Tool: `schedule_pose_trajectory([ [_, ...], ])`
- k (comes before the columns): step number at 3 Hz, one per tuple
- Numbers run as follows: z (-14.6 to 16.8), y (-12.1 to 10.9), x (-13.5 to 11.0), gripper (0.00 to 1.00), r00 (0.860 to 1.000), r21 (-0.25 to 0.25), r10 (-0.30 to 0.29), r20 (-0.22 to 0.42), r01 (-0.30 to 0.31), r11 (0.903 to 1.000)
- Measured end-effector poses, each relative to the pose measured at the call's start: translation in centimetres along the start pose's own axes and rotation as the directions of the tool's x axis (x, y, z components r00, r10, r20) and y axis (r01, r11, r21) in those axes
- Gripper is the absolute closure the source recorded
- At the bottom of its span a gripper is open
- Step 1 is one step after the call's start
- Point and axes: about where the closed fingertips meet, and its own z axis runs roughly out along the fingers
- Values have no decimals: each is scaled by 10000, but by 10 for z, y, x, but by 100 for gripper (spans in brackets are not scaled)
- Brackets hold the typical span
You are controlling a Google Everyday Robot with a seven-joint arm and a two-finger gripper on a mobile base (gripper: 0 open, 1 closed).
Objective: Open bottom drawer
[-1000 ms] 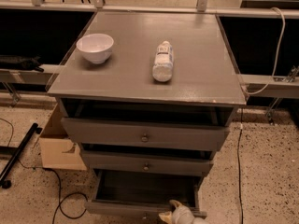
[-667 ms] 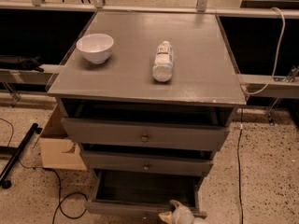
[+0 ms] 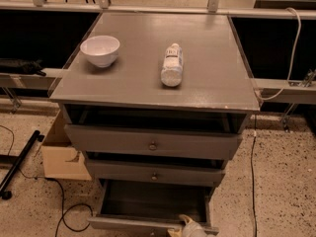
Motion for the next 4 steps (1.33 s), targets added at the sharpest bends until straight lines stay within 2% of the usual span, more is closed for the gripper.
schedule_pose_trajectory([
  [2, -6, 2, 0, 100, 10000, -7, 30, -25, -30, 10000],
  [3, -11, 11, 10, 100, 10000, -136, -9, -79, 8, 9999],
  [4, -10, 10, 7, 100, 10000, -141, -13, -79, 12, 9999],
])
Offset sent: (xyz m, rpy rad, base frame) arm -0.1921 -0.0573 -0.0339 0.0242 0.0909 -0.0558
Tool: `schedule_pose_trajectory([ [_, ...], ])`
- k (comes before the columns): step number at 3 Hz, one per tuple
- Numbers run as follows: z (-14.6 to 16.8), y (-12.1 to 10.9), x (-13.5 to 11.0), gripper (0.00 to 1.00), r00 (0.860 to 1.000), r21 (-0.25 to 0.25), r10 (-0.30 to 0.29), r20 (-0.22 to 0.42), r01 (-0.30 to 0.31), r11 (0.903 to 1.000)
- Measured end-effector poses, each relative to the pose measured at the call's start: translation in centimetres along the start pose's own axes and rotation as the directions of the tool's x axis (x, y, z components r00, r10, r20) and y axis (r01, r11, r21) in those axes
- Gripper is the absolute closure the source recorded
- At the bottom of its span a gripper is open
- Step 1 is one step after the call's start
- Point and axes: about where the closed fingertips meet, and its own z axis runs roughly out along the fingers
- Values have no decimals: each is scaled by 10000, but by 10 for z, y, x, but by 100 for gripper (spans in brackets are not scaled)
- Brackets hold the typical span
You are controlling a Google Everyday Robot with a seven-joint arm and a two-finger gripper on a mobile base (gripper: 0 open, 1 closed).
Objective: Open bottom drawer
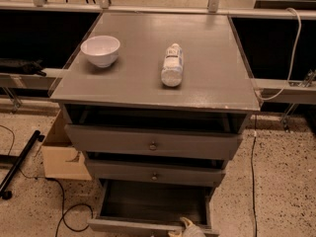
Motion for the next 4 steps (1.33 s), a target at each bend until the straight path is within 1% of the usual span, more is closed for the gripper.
schedule_pose_trajectory([
  [1, -1, 7, 2, 100, 10000, -159, -71, -1, 71, 9998],
  [2, -2, 6, -1, 100, 10000, -161, -73, -1, 73, 9998],
  [3, -3, 14, 1, 100, 9999, -310, -145, -1, 145, 9994],
  [4, -3, 14, 1, 97, 9999, -311, -145, -1, 145, 9994],
])
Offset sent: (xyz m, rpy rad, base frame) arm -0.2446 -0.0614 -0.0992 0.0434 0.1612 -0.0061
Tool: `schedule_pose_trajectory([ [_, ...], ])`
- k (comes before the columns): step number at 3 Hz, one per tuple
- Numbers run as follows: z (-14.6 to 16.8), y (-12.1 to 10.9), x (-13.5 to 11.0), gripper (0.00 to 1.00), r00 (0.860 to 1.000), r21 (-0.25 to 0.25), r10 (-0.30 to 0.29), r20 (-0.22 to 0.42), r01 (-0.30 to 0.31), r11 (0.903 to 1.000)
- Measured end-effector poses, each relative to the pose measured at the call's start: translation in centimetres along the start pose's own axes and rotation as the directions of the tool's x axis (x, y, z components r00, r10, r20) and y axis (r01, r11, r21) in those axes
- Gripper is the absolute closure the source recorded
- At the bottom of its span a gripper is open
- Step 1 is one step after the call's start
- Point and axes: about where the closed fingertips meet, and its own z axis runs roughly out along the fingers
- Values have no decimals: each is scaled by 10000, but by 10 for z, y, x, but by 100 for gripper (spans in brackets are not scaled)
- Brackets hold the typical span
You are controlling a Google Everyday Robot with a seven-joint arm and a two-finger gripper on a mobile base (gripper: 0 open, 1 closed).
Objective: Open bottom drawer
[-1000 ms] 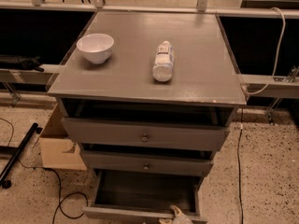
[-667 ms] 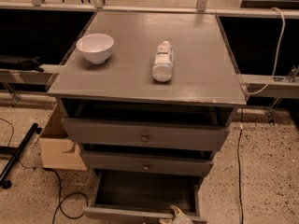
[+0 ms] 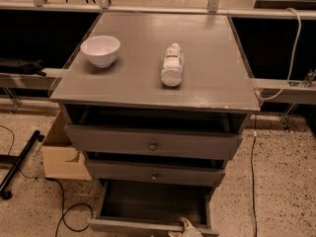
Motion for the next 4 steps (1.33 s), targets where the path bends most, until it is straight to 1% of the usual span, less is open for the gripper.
schedule_pose_trajectory([
  [1, 0, 0, 0, 74, 10000, 0, 0, 0, 0, 10000],
  [2, 0, 0, 0, 43, 10000, 0, 0, 0, 0, 10000],
  [3, 0, 0, 0, 20, 10000, -1, 0, 0, 0, 10000],
  [4, 0, 0, 0, 0, 10000, -1, 0, 0, 0, 10000],
])
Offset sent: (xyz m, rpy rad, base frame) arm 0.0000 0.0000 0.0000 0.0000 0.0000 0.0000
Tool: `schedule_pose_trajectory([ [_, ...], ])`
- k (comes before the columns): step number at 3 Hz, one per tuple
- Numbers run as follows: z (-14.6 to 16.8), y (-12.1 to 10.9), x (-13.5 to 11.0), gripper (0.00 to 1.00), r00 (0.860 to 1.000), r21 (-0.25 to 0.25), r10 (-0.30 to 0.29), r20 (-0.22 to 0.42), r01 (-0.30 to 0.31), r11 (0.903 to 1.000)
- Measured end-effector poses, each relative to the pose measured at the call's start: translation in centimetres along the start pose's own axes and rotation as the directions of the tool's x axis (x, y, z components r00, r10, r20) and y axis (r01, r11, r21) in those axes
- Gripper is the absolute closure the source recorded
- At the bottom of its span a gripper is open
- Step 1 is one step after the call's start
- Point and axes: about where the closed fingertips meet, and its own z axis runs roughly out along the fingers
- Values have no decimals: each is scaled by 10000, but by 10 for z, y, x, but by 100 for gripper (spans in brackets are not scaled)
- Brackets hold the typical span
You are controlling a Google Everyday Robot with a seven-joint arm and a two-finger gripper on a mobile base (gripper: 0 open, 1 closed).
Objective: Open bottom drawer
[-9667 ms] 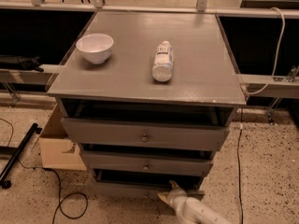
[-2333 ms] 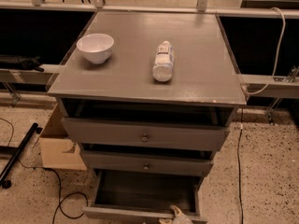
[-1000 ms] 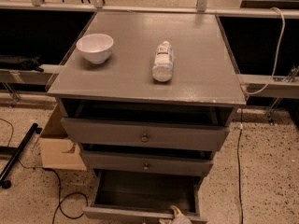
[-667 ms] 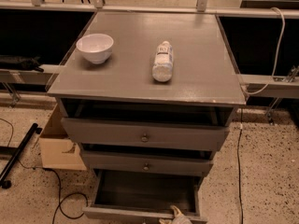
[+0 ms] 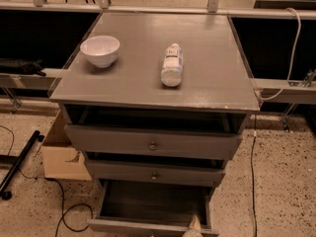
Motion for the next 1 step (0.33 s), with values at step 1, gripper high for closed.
schedule_pose_trajectory([
  [1, 0, 0, 0, 0, 10000, 0, 0, 0, 0, 10000],
])
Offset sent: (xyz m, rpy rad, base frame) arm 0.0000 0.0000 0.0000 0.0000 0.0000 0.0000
